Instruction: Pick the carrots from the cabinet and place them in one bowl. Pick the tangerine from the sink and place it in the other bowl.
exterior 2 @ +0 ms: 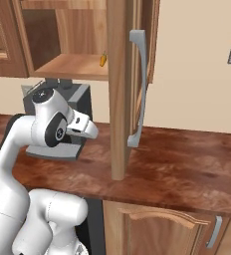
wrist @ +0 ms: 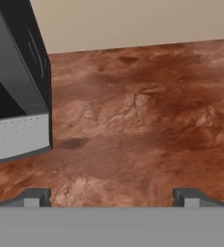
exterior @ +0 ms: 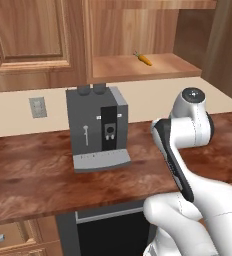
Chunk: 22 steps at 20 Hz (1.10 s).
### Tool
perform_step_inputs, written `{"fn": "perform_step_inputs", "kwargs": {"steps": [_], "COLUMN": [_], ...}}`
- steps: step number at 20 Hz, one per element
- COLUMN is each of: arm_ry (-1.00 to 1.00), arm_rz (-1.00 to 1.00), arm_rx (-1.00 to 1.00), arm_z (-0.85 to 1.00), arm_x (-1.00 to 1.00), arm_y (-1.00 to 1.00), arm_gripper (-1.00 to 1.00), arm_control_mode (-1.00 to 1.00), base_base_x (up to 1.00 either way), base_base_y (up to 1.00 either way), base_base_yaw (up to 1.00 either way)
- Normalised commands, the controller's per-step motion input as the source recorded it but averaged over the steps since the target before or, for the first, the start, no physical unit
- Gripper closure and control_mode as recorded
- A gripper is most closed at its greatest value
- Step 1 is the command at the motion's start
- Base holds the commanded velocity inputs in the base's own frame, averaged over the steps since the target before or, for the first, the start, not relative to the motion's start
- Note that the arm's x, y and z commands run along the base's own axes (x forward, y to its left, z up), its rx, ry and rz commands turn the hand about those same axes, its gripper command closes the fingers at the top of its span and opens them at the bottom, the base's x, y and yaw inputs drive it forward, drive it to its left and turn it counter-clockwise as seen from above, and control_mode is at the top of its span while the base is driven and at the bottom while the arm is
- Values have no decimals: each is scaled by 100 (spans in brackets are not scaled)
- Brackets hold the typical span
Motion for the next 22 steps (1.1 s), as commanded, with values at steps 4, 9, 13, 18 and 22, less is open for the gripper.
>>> {"fn": "perform_step_inputs", "kwargs": {"steps": [4,9,13,18,22], "arm_ry": [0,0,0,-3,-15], "arm_rz": [0,0,0,0,2], "arm_rx": [0,0,0,0,1], "arm_z": [0,0,0,2,27], "arm_x": [0,0,0,0,-5], "arm_y": [0,0,0,0,1], "arm_gripper": [-100,-100,-100,-100,-100], "arm_control_mode": [100,100,100,-100,-100], "base_base_x": [4,0,0,0,0], "base_base_y": [1,0,0,0,0], "base_base_yaw": [0,0,0,0,0]}}
